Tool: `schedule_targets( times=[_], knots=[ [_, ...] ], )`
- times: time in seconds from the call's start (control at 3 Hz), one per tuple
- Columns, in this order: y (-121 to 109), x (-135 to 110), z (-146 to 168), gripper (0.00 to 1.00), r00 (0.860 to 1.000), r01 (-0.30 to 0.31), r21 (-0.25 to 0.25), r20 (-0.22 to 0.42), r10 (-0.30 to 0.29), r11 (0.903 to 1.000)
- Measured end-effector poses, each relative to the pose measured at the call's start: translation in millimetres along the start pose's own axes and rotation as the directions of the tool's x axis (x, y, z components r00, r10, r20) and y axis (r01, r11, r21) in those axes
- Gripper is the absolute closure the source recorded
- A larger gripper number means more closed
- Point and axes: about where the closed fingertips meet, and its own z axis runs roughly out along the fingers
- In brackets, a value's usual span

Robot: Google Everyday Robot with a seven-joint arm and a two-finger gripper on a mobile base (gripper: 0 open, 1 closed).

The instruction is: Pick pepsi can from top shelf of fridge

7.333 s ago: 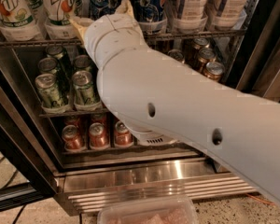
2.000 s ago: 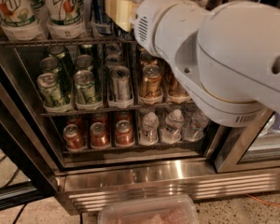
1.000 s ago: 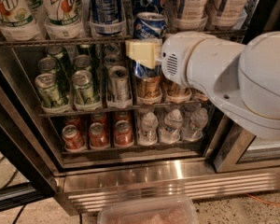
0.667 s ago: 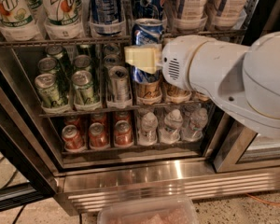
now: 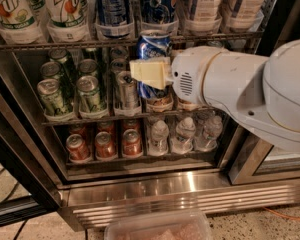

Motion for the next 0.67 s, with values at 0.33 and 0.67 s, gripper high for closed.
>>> schedule_targets(
  times=[0.33,0.67],
  knots=[
    [16,25,-16,1.0,0.998,-0.02,-0.107,-0.061,0.013,0.9941],
    [33,44,-30,1.0,0.993,-0.044,-0.234,-0.114,0.018,0.9711]
  ],
)
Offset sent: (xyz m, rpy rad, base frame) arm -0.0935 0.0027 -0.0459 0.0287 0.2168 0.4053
